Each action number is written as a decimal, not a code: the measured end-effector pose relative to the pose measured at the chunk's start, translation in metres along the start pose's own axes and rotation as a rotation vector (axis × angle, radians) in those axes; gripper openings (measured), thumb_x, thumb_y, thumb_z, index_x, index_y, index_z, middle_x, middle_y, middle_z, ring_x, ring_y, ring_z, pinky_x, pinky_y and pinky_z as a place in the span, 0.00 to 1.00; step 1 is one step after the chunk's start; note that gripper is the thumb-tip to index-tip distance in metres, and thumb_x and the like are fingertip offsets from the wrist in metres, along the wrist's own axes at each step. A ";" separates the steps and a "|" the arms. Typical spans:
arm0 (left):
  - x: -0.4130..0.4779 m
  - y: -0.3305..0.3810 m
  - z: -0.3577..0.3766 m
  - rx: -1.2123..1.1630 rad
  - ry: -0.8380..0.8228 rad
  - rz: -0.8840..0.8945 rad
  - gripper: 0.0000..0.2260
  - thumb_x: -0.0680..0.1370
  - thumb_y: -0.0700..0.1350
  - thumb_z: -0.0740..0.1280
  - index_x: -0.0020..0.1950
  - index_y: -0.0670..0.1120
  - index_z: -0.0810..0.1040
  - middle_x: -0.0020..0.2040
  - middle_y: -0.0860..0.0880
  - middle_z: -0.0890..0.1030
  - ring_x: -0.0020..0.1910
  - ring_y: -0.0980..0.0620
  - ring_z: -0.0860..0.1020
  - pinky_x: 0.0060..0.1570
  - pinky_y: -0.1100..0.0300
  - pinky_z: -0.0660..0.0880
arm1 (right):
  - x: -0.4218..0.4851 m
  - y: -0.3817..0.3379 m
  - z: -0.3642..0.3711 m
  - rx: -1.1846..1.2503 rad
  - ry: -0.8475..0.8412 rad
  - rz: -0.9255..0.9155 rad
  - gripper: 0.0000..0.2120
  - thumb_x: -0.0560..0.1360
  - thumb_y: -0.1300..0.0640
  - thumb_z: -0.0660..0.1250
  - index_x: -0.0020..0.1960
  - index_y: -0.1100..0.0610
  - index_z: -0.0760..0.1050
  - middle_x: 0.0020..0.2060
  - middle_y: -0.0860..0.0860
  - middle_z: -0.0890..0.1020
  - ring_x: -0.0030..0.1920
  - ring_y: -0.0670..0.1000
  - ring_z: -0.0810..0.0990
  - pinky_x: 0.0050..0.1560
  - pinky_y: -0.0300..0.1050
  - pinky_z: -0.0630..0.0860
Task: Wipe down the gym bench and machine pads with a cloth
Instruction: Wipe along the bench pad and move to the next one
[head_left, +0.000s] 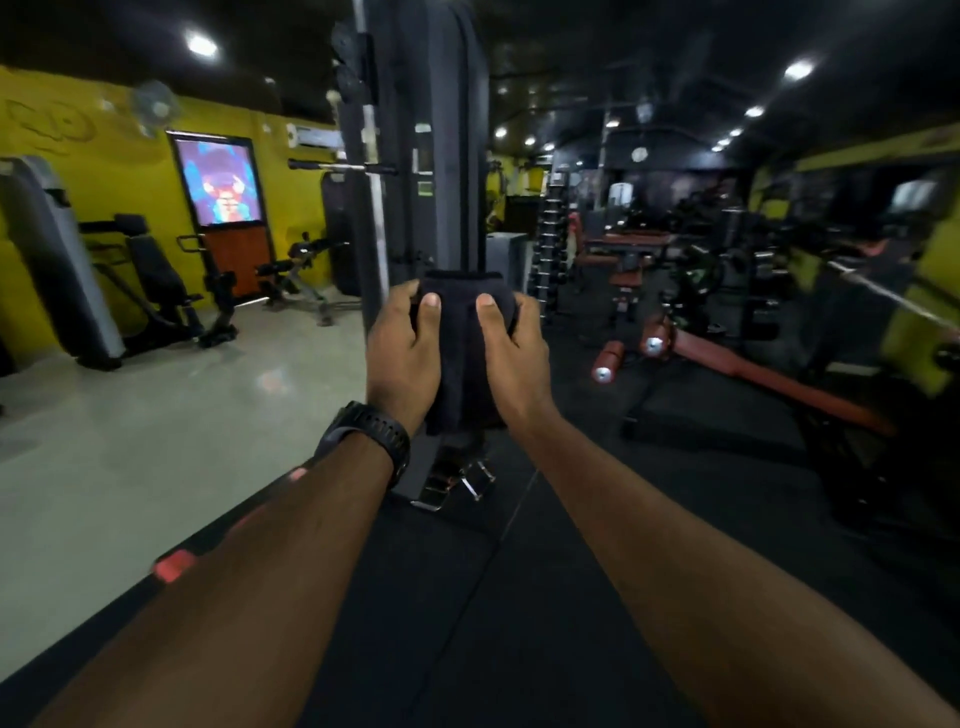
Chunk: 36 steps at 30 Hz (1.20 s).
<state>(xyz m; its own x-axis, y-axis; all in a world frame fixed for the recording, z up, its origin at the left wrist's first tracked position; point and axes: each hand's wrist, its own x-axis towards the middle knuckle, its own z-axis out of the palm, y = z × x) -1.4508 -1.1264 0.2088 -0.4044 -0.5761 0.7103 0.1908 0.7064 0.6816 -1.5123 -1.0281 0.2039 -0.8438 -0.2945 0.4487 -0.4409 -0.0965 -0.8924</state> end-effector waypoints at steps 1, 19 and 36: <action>0.012 -0.012 0.015 -0.023 -0.024 0.001 0.14 0.86 0.49 0.59 0.67 0.44 0.76 0.57 0.50 0.81 0.56 0.51 0.78 0.54 0.57 0.74 | 0.017 0.011 0.002 -0.023 0.025 0.000 0.17 0.81 0.38 0.60 0.62 0.47 0.70 0.55 0.47 0.81 0.55 0.51 0.81 0.59 0.58 0.78; 0.202 -0.189 0.278 -0.287 -0.420 -0.029 0.18 0.86 0.51 0.58 0.74 0.46 0.71 0.68 0.48 0.78 0.66 0.50 0.76 0.60 0.59 0.71 | 0.286 0.171 0.022 -0.162 0.402 0.056 0.13 0.84 0.45 0.60 0.66 0.49 0.68 0.54 0.43 0.78 0.56 0.46 0.78 0.60 0.50 0.77; 0.344 -0.255 0.682 -0.351 -0.546 0.009 0.16 0.85 0.51 0.60 0.69 0.45 0.75 0.64 0.48 0.80 0.61 0.49 0.79 0.57 0.51 0.76 | 0.612 0.359 -0.141 -0.205 0.547 0.073 0.12 0.84 0.48 0.61 0.65 0.50 0.68 0.53 0.42 0.77 0.54 0.41 0.77 0.52 0.39 0.75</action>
<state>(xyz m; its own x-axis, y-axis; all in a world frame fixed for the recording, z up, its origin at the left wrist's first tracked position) -2.2487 -1.2246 0.1595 -0.7804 -0.2137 0.5876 0.4399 0.4803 0.7588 -2.2300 -1.1086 0.1647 -0.8854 0.2454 0.3947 -0.3798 0.1076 -0.9188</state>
